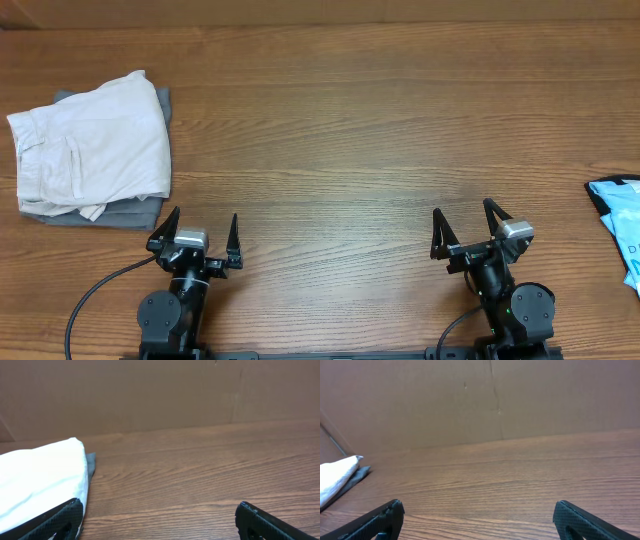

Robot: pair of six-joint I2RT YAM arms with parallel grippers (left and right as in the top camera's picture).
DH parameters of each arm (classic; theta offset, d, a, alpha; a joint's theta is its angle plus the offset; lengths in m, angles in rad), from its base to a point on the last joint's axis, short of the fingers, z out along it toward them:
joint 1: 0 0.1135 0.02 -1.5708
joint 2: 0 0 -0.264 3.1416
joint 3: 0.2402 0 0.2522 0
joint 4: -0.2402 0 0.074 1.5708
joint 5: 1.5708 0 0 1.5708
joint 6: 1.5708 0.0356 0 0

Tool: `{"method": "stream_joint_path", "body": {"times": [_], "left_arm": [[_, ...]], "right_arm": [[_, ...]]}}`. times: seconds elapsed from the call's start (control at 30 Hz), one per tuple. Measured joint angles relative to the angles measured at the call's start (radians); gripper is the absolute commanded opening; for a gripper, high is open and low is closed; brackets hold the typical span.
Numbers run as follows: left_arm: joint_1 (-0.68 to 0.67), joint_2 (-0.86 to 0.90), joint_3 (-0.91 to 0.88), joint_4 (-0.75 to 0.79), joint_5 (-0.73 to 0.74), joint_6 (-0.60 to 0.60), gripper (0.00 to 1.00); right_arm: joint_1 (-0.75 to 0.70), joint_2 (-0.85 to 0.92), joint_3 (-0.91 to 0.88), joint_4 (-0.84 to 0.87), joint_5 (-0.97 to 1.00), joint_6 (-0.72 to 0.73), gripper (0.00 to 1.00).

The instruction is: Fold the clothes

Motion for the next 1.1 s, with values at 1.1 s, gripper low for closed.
{"method": "stream_joint_path", "body": {"times": [1.1], "left_arm": [[0.0,0.0,-0.001,0.008,0.022,-0.002,1.0]], "right_arm": [[0.0,0.0,0.0,0.002,-0.019,0.0,1.0]]}}
